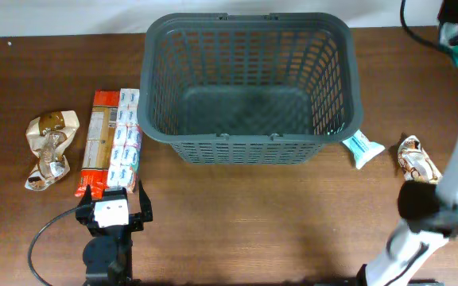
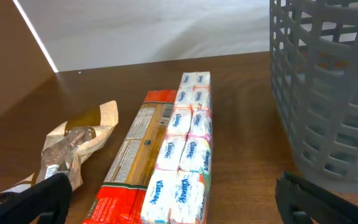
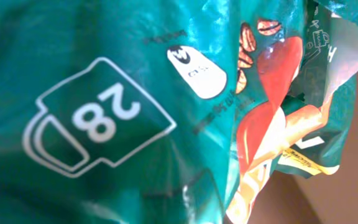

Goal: Pack container
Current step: 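Lift the pouch with the right gripper and drop it into the basket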

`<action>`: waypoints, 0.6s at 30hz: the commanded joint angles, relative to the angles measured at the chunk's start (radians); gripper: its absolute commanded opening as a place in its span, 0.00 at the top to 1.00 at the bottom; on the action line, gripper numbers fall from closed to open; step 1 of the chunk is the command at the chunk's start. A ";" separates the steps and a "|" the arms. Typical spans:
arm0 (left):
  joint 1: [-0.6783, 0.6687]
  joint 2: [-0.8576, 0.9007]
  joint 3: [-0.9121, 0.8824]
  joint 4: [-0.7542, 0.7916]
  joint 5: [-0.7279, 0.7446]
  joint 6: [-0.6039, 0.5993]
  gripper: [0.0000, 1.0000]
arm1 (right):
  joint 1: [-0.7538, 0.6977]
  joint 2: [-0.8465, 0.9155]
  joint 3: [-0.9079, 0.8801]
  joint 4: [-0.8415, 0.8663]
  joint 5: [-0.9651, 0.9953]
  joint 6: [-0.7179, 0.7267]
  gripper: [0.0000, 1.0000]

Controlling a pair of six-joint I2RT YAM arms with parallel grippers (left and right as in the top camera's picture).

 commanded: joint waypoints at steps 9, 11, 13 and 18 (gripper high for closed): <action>-0.003 -0.006 -0.005 0.003 -0.011 0.016 0.01 | 0.517 -0.100 0.035 -0.219 -0.123 0.008 0.96; -0.003 -0.006 -0.005 0.003 -0.011 0.016 0.01 | 0.571 -0.088 0.009 -0.245 -0.116 0.010 0.96; -0.003 -0.006 -0.005 0.003 -0.011 0.016 0.01 | 0.609 -0.075 -0.035 -0.235 -0.113 0.012 0.97; -0.003 -0.006 -0.005 0.003 -0.011 0.016 0.01 | 0.661 -0.040 -0.202 -0.183 -0.112 0.024 0.97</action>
